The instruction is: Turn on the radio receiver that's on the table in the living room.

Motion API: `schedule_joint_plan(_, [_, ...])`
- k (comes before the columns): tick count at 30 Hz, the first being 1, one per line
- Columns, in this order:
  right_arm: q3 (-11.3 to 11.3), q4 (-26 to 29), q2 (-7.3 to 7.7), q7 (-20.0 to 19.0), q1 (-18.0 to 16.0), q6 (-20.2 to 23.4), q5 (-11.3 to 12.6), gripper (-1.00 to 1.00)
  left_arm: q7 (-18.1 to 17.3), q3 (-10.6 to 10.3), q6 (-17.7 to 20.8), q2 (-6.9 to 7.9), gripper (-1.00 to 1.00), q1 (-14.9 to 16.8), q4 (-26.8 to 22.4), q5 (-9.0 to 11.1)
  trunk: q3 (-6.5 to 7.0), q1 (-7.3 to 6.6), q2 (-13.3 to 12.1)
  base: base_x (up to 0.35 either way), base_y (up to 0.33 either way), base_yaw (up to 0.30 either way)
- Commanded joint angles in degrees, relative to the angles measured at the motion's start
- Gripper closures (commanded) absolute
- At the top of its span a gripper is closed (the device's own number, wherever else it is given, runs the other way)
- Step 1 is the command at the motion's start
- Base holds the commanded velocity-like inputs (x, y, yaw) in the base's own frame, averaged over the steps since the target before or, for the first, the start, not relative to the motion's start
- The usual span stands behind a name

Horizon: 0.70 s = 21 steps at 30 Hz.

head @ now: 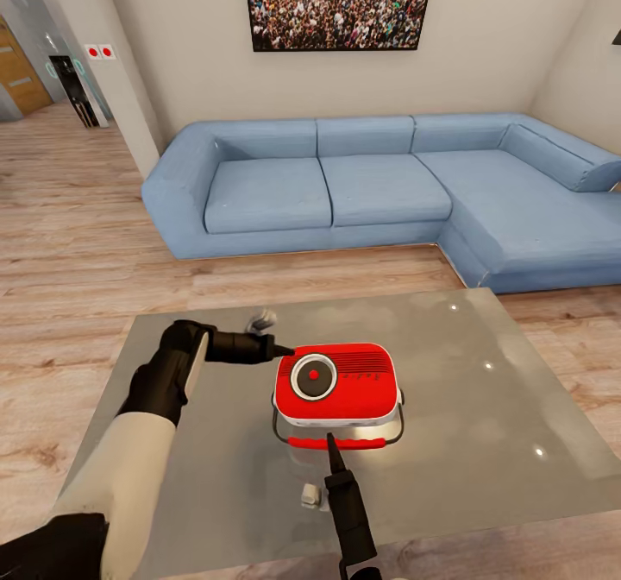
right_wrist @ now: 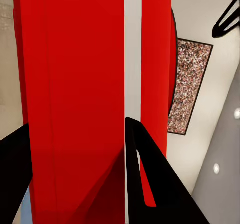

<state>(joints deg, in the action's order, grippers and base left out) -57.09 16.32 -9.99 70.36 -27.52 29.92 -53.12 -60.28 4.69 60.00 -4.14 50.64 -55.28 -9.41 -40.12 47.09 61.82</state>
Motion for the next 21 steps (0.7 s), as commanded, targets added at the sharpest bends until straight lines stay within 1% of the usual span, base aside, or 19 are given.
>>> schedule_joint_plan(1, [-0.15, 0.06, 0.0, 0.03, 0.0, 0.16, -0.16, 1.0, 0.22, 0.02, 0.0, -0.03, 1.0, 0.09, 0.39, 0.01, 0.0, 0.0, 0.0, 0.0, 0.0, 0.0])
schedule_joint_plan(6, [-0.2, 0.03, 0.0, 0.08, 0.0, 0.17, -0.15, 1.0, 0.55, -0.01, 0.0, -0.01, 1.0, 0.27, 3.22, 0.01, 0.0, 0.0, 0.0, 0.0, 0.0, 0.0])
schedule_joint_plan(9, [-0.22, 0.03, 0.0, 0.12, 0.01, 0.2, -0.14, 1.0, 0.58, 0.0, 0.0, -0.02, 1.0, 0.46, 3.81, 0.01, 0.0, 0.0, 0.0, 0.0, 0.0, 0.0])
schedule_joint_plan(12, [-0.27, 0.06, 0.0, 0.39, 0.01, 0.22, -0.14, 1.0, 0.59, 0.05, 0.0, -0.11, 1.0, 1.73, 5.44, 0.01, 0.0, 0.0, 0.0, 0.0, 0.0, 0.0])
schedule_joint_plan(15, [-0.29, 0.06, 0.0, 0.49, 0.01, 0.23, -0.16, 1.0, 0.64, 0.01, 0.0, -0.98, 1.0, 2.65, 7.61, 0.03, 0.0, 0.0, 0.0, 0.0, 0.0, 0.0])
schedule_joint_plan(21, [-0.3, 0.06, 0.0, 0.56, 0.01, 0.3, -0.33, 1.0, 0.75, 0.02, 0.0, -1.97, 1.0, 3.33, 8.78, 0.01, 0.0, 0.0, 0.0, 0.0, 0.0, 0.0])
